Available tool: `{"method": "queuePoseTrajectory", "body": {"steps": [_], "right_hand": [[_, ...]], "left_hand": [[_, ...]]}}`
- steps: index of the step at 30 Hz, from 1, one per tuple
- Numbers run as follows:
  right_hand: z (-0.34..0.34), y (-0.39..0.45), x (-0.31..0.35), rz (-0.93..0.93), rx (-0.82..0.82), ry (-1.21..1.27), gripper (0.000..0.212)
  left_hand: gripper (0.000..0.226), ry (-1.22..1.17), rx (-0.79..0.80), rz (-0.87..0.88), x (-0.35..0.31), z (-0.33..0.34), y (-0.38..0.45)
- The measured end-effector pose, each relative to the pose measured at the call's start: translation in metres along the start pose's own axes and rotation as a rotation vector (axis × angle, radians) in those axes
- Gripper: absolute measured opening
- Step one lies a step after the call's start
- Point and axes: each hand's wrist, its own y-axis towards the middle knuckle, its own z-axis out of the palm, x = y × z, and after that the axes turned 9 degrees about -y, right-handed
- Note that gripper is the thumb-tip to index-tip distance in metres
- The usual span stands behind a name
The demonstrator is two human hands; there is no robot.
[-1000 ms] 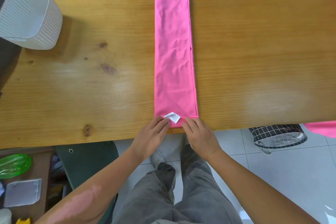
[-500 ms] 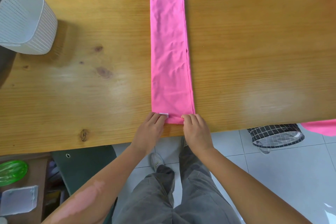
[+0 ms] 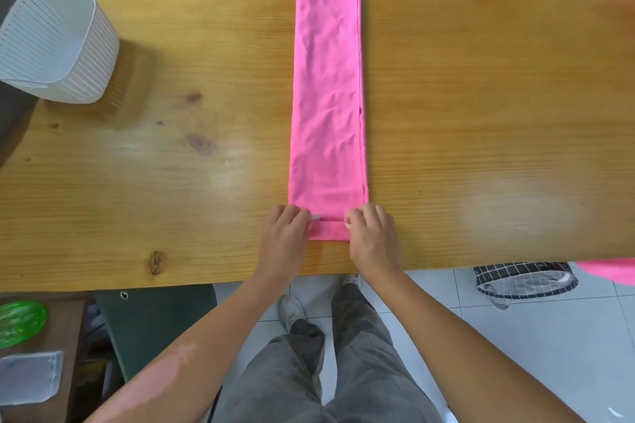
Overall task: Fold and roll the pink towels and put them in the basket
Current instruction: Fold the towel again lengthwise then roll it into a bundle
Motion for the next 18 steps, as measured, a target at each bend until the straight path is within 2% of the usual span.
{"method": "queuePoseTrajectory", "body": {"steps": [2,4,8,10,12,18], "right_hand": [[0.002,-0.003,-0.004,-0.166,-0.03,-0.019,0.018],[0.003,-0.005,-0.01,-0.261,-0.045,0.003,0.019],[0.004,-0.017,-0.019,-0.381,-0.046,-0.037,0.019],[0.005,-0.024,-0.023,-0.425,-0.052,-0.102,0.03],[0.006,-0.027,-0.025,-0.447,-0.066,-0.131,0.034],[0.002,-0.011,-0.02,-0.333,-0.017,-0.063,0.038]], "left_hand": [[0.019,0.078,0.117,0.225,0.009,-0.003,0.0],[0.026,0.114,0.19,0.294,0.015,-0.005,-0.002],[0.018,0.105,0.202,0.318,0.025,-0.003,-0.013],[0.013,0.089,0.211,0.328,0.032,0.0,-0.021],[0.019,0.076,0.224,0.323,0.037,0.002,-0.025],[0.017,0.033,0.22,0.276,0.034,0.0,-0.005]]}}
